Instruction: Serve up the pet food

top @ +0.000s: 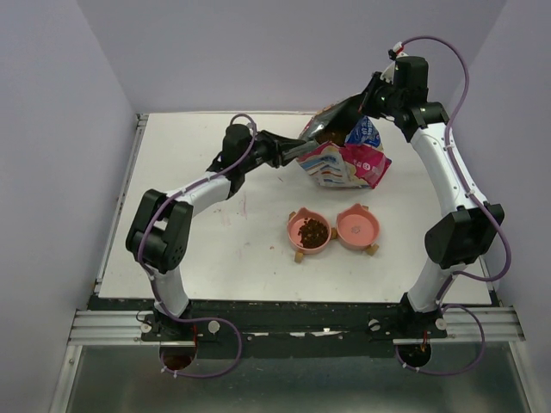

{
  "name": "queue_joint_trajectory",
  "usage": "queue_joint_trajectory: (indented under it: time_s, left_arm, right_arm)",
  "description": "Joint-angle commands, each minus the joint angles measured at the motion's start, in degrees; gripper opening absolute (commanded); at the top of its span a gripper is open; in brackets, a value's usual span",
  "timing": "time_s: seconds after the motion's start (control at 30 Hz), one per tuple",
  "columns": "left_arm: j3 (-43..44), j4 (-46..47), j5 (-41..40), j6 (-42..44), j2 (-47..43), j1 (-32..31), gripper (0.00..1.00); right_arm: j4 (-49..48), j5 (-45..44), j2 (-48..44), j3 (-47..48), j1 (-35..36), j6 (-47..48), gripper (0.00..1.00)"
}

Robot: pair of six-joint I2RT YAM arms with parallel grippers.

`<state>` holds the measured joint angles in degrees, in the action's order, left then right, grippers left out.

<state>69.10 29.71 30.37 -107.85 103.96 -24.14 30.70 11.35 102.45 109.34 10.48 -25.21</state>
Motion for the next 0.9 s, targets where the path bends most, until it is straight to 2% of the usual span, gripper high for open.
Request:
queue_joint_trajectory:
  time_s: [0.0,0.07,0.1,0.13,0.17,0.2,0.23,0.3,0.37,0.43,0.5,0.53,0.57,0.6,0.67,0.7,0.77,0.87]
  left_arm:
    - [5.4,-10.8,0.4,8.9,-2.5,1.0,0.0]
    - [3.4,-3.0,0.4,3.0,-2.2,1.1,0.0]
    - [5.3,-6.6,0.7,5.8,-2.2,1.2,0.0]
    - [8.0,-14.5,1.1,9.5,-1.9,1.5,0.0]
    - [6.8,-13.1,1.0,8.8,-1.8,1.6,0.0]
    - [4.7,-5.6,0.9,4.2,-1.6,1.4,0.0]
    - [3.7,-4.2,0.7,2.9,-1.7,1.2,0.0]
    - [5.1,-9.0,0.7,6.5,-2.0,1.3,0.0]
    - [4.1,-3.1,0.2,3.7,-2.2,0.9,0.0]
    - [5.9,-8.1,1.0,6.1,-1.9,1.4,0.0]
    - [4.3,-3.7,0.7,3.8,-3.3,1.3,0.0]
    - [6.7,-6.8,0.7,8.1,-4.5,1.2,0.0]
    - [10.2,-17.6,0.5,15.5,-4.9,1.3,0.0]
    - [10.7,-21.8,0.9,15.4,-4.0,1.9,0.0]
    - [0.0,2.2,0.1,-2.2,-1.7,2.2,0.0]
    - [-1.5,5.1,-0.5,-5.4,-1.4,1.8,0.0]
    - [1.5,-0.4,0.4,-0.6,-2.1,1.7,0.0]
    - [2.4,0.2,1.2,-0.6,-1.9,1.6,0.0]
  right_arm:
    - [-7.0,2.1,-2.5,4.0,-0.8,-0.7,0.0]
    - [-6.7,2.4,-2.2,4.6,-0.8,-0.7,0.0]
    - [-6.5,2.3,-2.3,4.5,-0.7,-0.6,0.0]
    - [-7.0,2.0,-2.5,4.0,-0.8,-0.7,0.0]
    - [-7.1,2.0,-2.6,3.9,-0.8,-1.0,0.0]
    - [-6.9,2.3,-2.5,4.2,-0.8,-0.7,0.0]
    - [-6.7,2.2,-2.6,4.3,-0.7,-0.5,0.0]
    - [-6.8,1.6,-3.0,3.9,-0.7,-0.5,0.0]
    - [-6.5,1.7,-3.1,3.9,-0.8,-0.2,0.0]
    - [-7.0,1.7,-3.3,3.3,-0.7,-0.4,0.0]
    - [-6.8,2.0,-2.9,3.6,-0.7,-0.4,0.0]
    - [-6.4,2.1,-2.8,3.8,-0.7,-0.1,0.0]
    - [-6.8,1.8,-3.0,3.3,-0.8,-0.2,0.0]
    - [-7.3,1.7,-3.1,2.9,-0.8,-0.4,0.0]
    - [-7.2,2.8,-2.4,3.7,-0.7,-0.7,0.0]
    - [-7.1,3.1,-2.2,4.1,-0.8,-0.7,0.0]
    - [-7.1,2.7,-2.3,4.4,-0.7,-0.9,0.0]
    - [-7.0,2.6,-2.3,4.6,-0.9,-0.7,0.0]
